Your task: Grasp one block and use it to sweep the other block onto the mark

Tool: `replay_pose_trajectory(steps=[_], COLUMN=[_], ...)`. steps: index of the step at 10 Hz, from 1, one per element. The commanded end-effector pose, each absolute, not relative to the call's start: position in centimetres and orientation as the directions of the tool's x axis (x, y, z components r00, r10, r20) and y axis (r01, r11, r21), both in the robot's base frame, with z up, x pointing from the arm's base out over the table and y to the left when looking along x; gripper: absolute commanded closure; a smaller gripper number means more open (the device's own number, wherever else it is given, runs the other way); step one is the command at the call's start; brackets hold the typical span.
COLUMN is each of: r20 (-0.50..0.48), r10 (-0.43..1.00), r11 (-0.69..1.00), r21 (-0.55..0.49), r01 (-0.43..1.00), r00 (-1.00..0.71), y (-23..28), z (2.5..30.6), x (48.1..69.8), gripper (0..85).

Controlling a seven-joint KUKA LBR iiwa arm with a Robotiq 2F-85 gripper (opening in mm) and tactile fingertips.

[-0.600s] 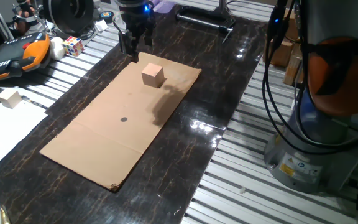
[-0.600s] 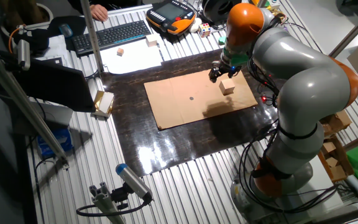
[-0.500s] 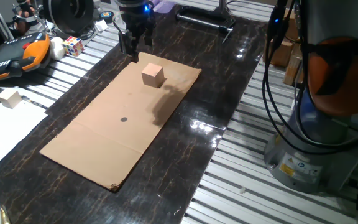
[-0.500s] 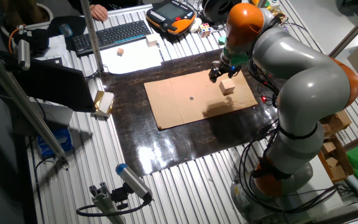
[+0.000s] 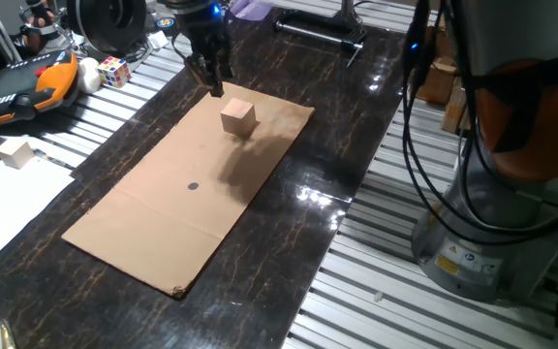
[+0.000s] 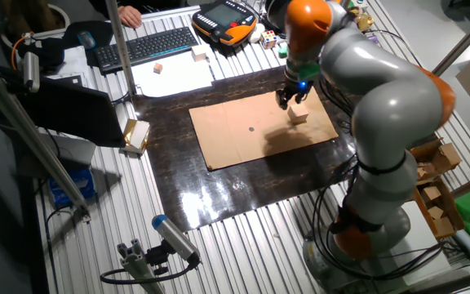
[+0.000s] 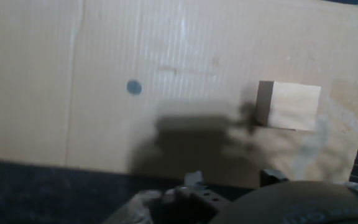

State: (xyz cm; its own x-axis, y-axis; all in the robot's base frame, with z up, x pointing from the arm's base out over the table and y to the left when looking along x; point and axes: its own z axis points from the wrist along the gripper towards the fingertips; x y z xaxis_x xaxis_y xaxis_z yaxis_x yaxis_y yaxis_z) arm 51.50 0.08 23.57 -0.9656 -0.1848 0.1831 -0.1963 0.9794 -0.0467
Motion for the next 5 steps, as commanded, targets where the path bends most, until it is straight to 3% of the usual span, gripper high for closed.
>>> replay_pose_trajectory(steps=[1,5], r20=[0.226,0.218], r10=[-0.318,-0.319], r11=[0.941,0.94], r21=[-0.047,-0.048], r01=[-0.336,-0.337], r00=[-0.921,-0.922], y=[0.07,0.07], z=[23.57,23.57], x=[51.49,51.49], gripper=[83.3,83.3])
